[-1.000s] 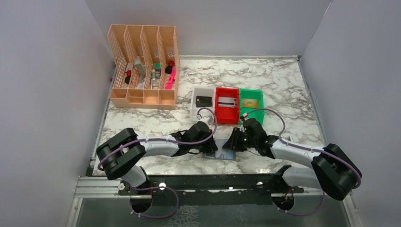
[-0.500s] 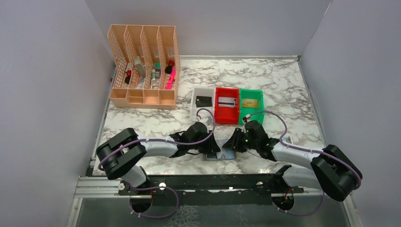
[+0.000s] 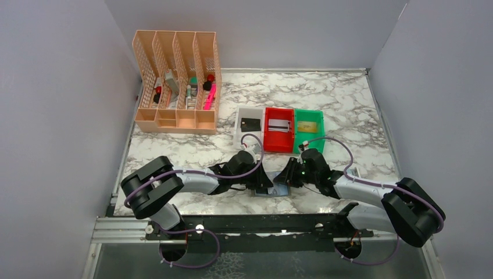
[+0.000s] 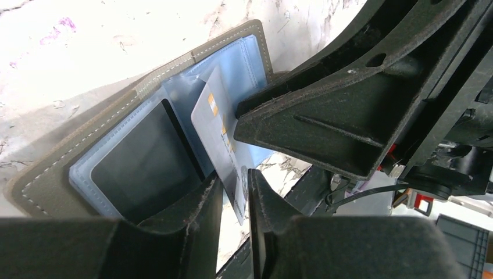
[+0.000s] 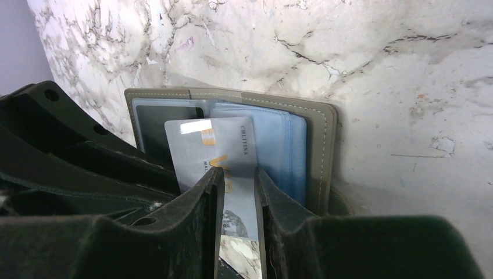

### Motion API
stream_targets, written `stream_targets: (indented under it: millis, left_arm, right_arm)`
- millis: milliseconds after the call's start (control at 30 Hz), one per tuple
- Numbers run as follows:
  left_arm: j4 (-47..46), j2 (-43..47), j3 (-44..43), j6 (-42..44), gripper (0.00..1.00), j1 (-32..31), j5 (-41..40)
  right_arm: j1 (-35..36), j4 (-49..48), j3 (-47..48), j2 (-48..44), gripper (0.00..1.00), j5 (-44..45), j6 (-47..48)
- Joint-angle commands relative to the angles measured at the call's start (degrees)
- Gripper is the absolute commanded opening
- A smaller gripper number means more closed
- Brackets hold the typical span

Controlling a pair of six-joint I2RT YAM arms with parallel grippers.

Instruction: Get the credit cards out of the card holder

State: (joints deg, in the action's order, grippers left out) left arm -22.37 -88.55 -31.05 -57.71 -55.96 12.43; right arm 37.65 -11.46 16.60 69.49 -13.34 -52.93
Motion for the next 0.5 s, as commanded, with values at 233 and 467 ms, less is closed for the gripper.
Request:
stream_targets:
  millis: [233,467]
  left_arm:
    - [-3.69,2.53,3.83,-2.57,0.13,1.02,-0.99]
    - [0.06,6.23,4.67,-1.15,0.04,2.06,-2.70]
  right_arm:
    - [0.23,8.67,-1.87,0.41,0.32,4.07,1.07]
    - [0.23,9.44,-1.09,0.17,0.32,3.96,1.69]
